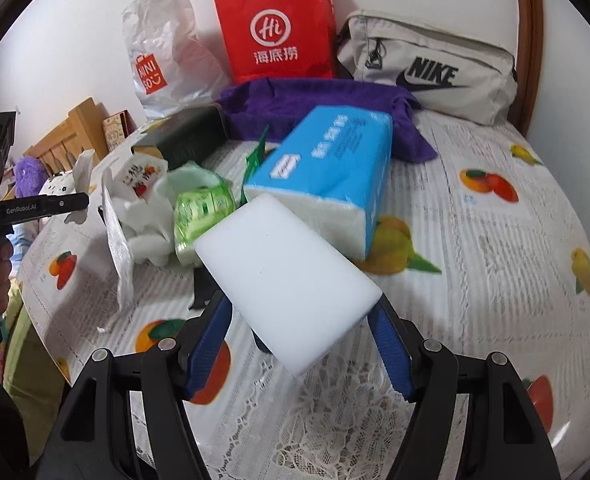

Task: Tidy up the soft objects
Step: 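Carry the wipe and sponge in both grippers over the purple towel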

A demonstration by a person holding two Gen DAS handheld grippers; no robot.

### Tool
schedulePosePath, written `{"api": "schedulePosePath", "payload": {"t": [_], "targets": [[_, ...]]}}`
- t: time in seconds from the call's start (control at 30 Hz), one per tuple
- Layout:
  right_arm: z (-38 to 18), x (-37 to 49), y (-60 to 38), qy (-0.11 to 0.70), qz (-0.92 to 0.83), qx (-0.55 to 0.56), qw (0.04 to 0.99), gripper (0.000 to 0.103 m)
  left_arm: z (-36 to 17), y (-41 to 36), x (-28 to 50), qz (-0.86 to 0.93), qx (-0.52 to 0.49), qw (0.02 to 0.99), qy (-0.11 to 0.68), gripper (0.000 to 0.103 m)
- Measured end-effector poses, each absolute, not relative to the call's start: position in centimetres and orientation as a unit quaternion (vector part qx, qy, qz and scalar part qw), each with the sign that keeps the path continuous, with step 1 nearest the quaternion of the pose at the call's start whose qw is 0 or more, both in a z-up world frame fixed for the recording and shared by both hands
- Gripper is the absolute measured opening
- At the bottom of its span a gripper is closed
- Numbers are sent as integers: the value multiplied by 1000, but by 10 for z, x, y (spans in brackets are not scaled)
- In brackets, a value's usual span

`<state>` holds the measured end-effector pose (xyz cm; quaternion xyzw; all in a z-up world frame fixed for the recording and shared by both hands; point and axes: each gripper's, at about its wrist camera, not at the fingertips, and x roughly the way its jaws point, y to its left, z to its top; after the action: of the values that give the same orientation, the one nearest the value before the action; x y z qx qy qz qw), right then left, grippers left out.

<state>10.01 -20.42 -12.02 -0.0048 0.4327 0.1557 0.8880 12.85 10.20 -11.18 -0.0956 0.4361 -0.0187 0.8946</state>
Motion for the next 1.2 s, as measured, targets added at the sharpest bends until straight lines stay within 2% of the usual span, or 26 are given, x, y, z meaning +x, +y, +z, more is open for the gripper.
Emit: {"api": "schedulePosePath", "payload": {"t": [0.57, 1.2], "targets": [[-70, 161, -202, 406, 148, -15, 902, 70, -68, 106, 186, -14, -95, 905, 414, 22], [-57, 304, -203, 411, 118, 0, 904, 70, -51, 97, 293, -31, -83, 900, 426, 22]]}}
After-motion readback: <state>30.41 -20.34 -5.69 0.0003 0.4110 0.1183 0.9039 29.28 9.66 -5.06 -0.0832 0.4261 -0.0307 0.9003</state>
